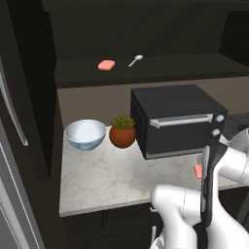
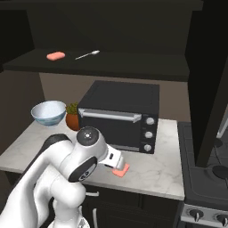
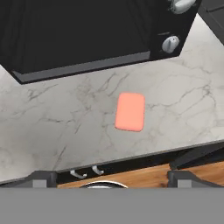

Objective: Pick the bar soap and bar soap from the cabinet and place them on the counter.

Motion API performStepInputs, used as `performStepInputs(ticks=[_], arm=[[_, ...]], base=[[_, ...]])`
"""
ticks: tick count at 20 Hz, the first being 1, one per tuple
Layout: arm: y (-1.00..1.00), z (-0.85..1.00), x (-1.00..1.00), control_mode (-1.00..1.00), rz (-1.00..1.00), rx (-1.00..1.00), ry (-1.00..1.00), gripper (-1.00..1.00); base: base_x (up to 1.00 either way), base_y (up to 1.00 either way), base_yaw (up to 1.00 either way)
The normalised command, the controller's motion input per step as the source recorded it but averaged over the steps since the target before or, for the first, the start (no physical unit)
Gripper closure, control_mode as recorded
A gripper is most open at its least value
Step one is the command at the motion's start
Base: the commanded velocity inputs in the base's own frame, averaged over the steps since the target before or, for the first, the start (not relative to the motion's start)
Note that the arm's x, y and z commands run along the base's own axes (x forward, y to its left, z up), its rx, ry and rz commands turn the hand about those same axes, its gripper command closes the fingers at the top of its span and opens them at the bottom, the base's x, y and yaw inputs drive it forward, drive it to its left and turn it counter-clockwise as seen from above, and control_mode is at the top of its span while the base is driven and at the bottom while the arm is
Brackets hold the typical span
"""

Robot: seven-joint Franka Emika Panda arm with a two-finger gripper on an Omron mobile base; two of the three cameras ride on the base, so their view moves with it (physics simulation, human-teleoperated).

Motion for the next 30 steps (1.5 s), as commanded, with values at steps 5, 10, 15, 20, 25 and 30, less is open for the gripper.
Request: performStepInputs(ticks=[5, 10, 15, 20, 25, 30], arm=[[0.19, 0.50, -0.27, -1.00, 0.01, 0.00, -0.10, -1.00], [0.20, 0.47, -0.27, -1.00, 0.00, 0.00, -0.01, -1.00], [0.36, 0.34, -0.23, -1.00, 0.01, 0.00, 0.00, -1.00], [0.36, 0.29, -0.11, -1.00, 0.06, -0.03, 0.00, -1.00], [0.26, 0.35, -0.15, -1.00, 0.04, -0.03, -0.01, -1.00], [0.16, 0.38, -0.15, -1.00, 0.00, 0.00, -0.08, -1.00]], base=[[0.00, 0.00, 0.00], [0.00, 0.00, 0.00], [0.00, 0.00, 0.00], [0.00, 0.00, 0.00], [0.00, 0.00, 0.00], [0.00, 0.00, 0.00]])
